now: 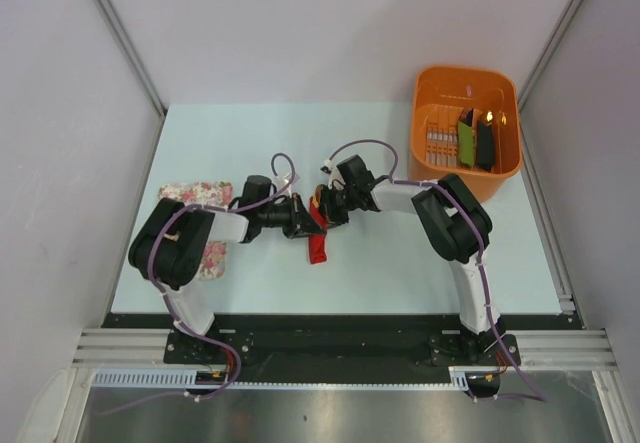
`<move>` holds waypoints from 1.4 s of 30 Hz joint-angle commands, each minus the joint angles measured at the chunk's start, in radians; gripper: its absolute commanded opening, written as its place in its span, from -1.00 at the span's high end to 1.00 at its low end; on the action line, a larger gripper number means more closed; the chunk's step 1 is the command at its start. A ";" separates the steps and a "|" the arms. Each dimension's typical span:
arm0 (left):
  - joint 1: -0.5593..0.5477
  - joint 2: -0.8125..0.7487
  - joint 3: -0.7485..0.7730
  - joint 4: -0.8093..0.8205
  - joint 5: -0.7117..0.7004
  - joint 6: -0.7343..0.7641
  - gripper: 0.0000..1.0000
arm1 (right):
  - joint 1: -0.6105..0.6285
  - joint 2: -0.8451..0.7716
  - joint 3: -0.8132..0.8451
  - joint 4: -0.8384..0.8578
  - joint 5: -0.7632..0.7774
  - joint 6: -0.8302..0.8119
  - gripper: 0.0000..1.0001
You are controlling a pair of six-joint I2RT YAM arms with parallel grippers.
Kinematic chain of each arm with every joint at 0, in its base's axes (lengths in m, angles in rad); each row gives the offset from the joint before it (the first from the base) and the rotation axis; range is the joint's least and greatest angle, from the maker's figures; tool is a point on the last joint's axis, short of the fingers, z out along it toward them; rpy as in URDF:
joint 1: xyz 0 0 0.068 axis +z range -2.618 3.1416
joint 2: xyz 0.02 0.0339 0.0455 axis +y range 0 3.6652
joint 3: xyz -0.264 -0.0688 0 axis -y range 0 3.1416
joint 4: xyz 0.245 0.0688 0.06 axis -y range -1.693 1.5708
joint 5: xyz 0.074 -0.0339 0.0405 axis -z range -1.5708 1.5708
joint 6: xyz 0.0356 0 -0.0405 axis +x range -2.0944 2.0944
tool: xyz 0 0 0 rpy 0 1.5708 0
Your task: Place the utensils on the paper napkin and roll it up
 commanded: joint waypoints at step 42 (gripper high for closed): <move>-0.039 0.185 0.013 -0.034 -0.094 0.155 0.86 | -0.050 -0.048 0.091 -0.127 -0.003 -0.039 -0.11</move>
